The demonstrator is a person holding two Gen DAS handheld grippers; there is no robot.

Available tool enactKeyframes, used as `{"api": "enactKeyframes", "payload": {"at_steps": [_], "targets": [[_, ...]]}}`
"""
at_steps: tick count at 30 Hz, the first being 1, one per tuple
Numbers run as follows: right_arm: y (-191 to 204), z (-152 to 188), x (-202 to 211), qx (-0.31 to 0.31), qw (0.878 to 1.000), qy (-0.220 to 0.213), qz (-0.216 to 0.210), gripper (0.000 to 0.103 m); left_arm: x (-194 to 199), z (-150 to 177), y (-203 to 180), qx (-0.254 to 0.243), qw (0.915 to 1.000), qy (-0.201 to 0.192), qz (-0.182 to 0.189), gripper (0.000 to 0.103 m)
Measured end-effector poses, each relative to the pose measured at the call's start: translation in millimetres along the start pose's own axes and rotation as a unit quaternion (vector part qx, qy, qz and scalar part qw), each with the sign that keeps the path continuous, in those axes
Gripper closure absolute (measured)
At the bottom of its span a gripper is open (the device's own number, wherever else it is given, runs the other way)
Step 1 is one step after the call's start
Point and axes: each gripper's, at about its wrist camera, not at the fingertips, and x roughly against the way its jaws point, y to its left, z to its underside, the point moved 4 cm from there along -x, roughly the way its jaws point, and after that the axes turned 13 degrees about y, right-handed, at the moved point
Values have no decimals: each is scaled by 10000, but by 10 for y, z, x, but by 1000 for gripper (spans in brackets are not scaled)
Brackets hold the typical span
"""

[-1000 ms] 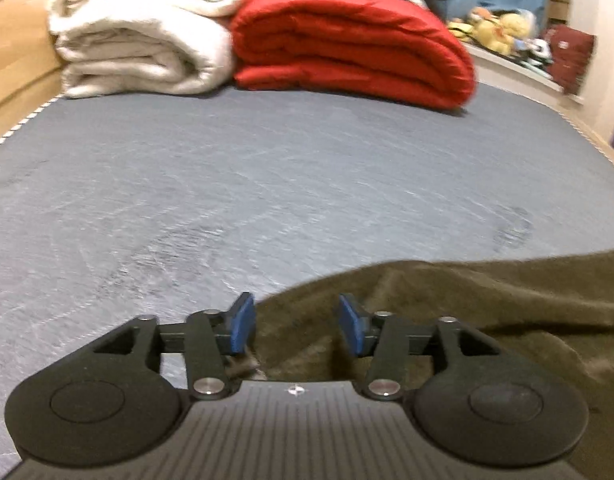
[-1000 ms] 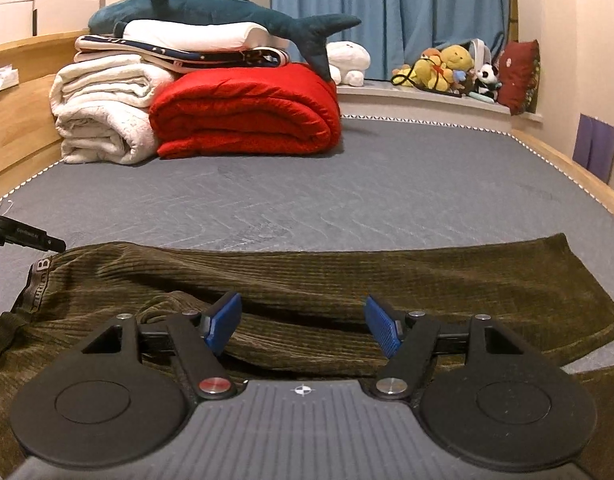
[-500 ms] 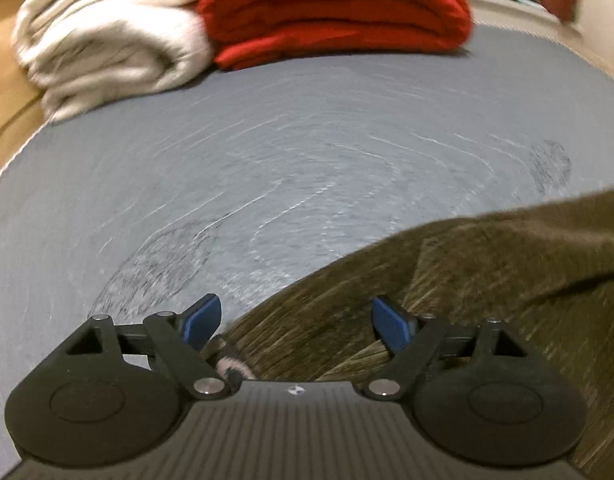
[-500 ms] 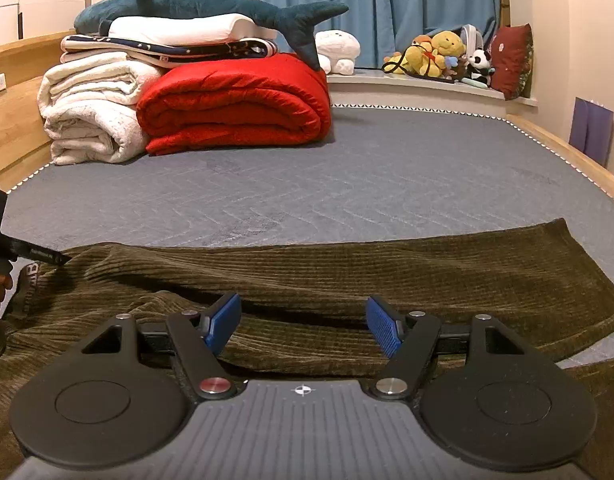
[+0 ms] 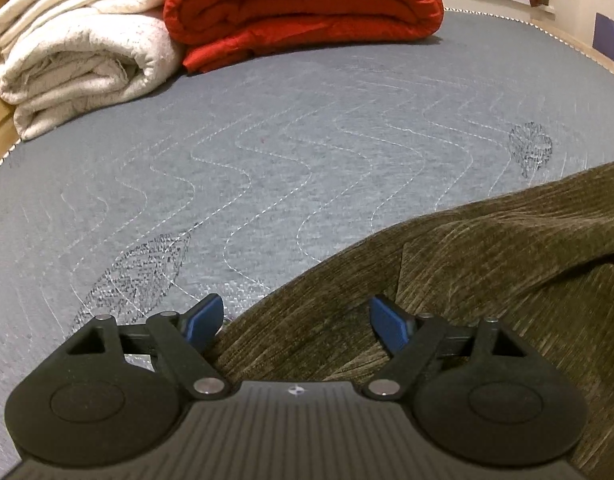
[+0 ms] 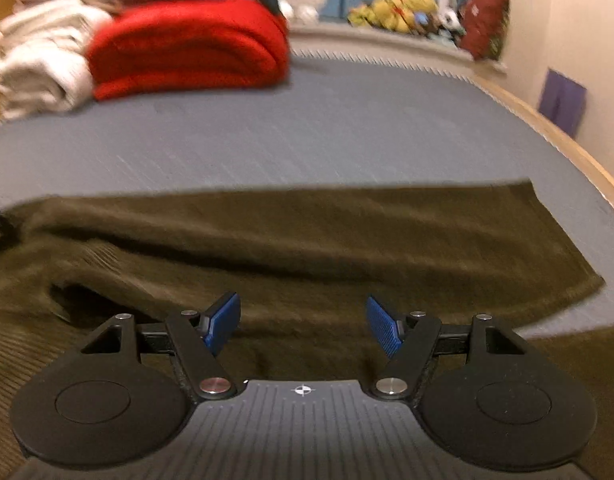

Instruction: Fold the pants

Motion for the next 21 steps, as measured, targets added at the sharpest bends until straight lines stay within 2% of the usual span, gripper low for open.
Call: {"api": "enactKeyframes", "payload": {"at_steps": [3,5,6,7,8,11,17,21], "targets": [[-122,45,-91,-376,9987,319,-126,31,45,9,-49,-111,9999,-72,47,38],[-190,65,-111,-582,9971,440,-202,31,83,18,-105,-257,9996,-101,-4,63],[-218,77,-106,-643,9966,466,-204,31,113,31,-143,-403,9990,-129,-126,69],[-238,78,-93,-687,9963,477,-191,31,141,43,-175,-570,9978,-163,-295,81],[-255,80,-76,-712,9962,471,-176,31,162,56,-194,-688,9966,-186,-403,87],[-277,91,-23,-735,9963,428,-149,31,311,104,-183,-756,9955,-371,-440,93],[-336,146,101,-904,9951,361,-160,31,830,244,-202,-735,9932,-825,-376,95],[-396,166,167,-1109,9930,307,-246,31,1293,439,-319,-1157,9868,-1101,-255,96]]}}
